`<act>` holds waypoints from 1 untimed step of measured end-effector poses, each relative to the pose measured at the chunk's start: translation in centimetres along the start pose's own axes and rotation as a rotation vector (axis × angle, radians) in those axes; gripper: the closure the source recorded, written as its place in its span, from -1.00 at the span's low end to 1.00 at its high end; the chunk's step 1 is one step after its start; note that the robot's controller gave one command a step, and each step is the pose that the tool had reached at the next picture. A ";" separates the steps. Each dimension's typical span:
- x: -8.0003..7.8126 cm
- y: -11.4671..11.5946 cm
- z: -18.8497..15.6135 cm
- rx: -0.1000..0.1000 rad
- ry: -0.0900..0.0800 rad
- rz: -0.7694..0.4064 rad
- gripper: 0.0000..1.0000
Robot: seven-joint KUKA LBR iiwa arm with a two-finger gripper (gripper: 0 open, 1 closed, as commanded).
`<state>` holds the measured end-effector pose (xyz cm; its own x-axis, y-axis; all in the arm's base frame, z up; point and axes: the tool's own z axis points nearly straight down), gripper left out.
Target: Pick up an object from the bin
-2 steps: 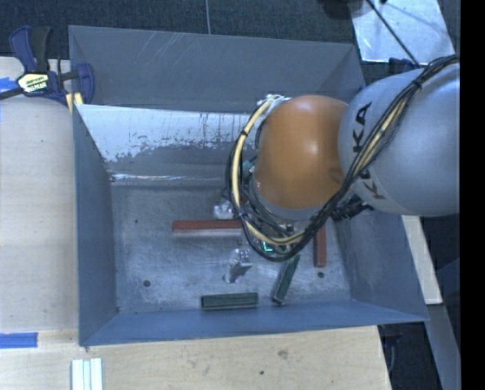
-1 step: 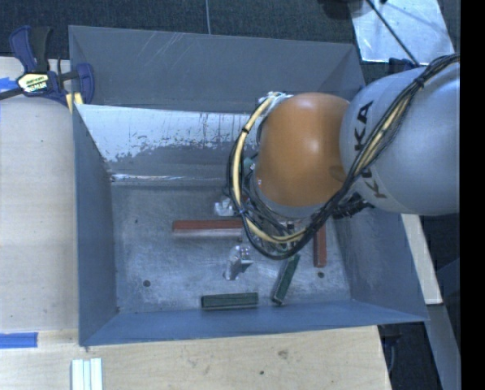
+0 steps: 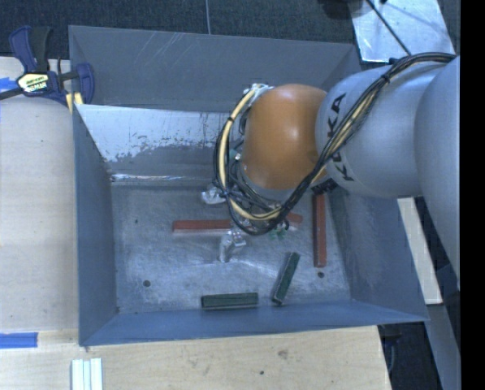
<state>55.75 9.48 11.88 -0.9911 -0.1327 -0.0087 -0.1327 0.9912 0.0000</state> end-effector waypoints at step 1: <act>-2.6 -0.3 0.3 0.000 0.007 0.162 -1.00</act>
Offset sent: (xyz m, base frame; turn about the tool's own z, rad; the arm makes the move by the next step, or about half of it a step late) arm 0.0483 -0.0048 0.0107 0.1118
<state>58.36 9.49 11.56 -0.9996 0.0288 -0.0015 0.0288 0.9996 0.0006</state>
